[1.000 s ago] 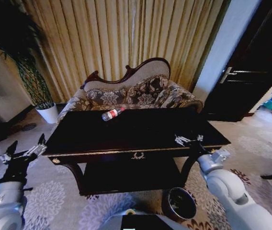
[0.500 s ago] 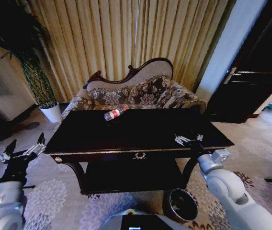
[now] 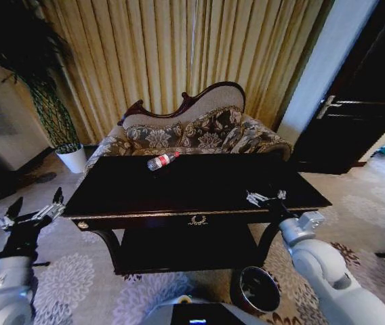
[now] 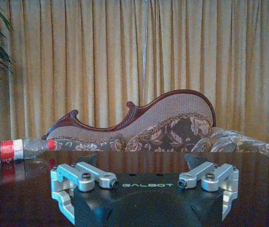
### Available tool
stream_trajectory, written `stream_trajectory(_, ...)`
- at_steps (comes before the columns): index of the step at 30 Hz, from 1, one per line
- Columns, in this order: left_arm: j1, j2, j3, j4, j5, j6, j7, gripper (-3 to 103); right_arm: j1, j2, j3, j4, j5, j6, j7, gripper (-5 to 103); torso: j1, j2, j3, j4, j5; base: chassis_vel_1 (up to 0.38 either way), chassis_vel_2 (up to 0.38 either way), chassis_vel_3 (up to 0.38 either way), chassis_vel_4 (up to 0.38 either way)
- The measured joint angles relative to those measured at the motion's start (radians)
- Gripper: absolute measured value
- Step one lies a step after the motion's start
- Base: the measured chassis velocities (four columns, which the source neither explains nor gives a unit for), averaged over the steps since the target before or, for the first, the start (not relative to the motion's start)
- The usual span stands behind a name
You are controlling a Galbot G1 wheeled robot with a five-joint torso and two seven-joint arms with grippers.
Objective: Move to the front of the table and place the trash on the table into the trash bin.
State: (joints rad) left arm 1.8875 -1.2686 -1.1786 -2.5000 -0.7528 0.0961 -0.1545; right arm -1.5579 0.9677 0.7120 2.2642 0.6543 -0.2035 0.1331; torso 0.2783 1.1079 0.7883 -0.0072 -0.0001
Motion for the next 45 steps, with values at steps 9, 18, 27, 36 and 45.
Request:
stream_trajectory(9, 0.001, 0.001, -0.003, 0.0, 0.0, -0.001, 0.001, 100, 0.0, -0.002, -0.004, 0.002, -0.002, -0.001, -0.002, 100, 0.0, 0.0, 0.0, 0.0001, 0.0, 0.0, 0.0, 0.0, 0.0)
stream_trajectory(18, 0.001, 0.002, -0.003, 0.0, 0.0, -0.002, 0.001, 100, 0.0, -0.001, -0.007, 0.002, -0.005, -0.001, -0.003, 100, 0.0, 0.0, 0.0, 0.0001, 0.0, -0.019, 0.009, 0.019, -0.016)
stream_trajectory(27, 0.001, 0.002, -0.003, 0.0, 0.0, -0.002, 0.002, 100, 0.0, 0.001, -0.01, 0.002, -0.008, -0.001, -0.003, 100, 0.0, 0.0, 0.0, -0.0001, 0.0, 0.0, 0.0, 0.0, 0.0)
stream_trajectory(36, 0.002, -0.002, -0.003, 0.0, 0.0, -0.003, 0.002, 100, -0.002, 0.002, -0.011, 0.005, -0.002, -0.001, -0.003, 100, 0.0, 0.0, 0.0, 0.0, 0.0, -0.022, 0.017, 0.02, -0.02)
stream_trajectory(45, 0.009, -0.009, -0.003, 0.0, -0.004, 0.001, 0.001, 100, -0.006, 0.01, -0.013, 0.01, 0.005, -0.001, 0.0, 100, 0.0, 0.0, 0.0, 0.0001, 0.0, -0.009, 0.007, 0.011, -0.013)
